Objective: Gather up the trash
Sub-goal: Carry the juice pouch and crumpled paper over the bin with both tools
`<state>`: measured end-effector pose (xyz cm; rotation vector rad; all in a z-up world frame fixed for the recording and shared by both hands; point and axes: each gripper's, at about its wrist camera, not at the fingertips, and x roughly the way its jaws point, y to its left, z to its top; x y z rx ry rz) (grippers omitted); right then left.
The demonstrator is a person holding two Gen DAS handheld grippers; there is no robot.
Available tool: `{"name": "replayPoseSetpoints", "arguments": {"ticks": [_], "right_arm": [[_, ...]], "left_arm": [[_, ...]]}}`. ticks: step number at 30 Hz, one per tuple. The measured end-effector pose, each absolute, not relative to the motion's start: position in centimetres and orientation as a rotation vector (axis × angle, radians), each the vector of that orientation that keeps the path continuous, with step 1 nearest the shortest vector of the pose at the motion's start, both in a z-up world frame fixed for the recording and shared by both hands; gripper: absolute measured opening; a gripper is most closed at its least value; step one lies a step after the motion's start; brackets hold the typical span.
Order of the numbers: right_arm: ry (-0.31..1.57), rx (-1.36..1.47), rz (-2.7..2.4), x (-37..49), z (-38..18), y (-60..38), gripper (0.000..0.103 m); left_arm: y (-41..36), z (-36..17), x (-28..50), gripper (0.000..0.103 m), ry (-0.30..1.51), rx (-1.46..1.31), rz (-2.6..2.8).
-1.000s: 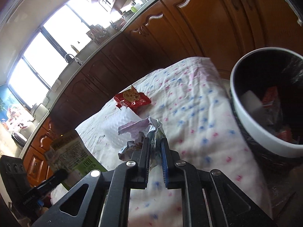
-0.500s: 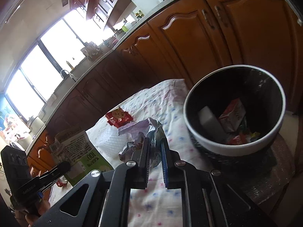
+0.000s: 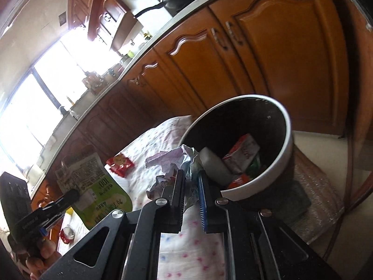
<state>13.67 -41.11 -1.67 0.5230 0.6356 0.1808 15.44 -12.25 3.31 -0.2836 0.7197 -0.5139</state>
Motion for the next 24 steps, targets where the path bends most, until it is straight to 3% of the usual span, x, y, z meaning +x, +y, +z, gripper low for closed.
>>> {"name": "replayPoseSetpoints", "arguments": {"ticks": [24], "right_arm": [[0.607,0.424,0.047,15.7,-0.7,-44.9,0.011]], "left_arm": [[-22.6,5.3,21.0,0.001,0.674,-0.173,-0.575]]}}
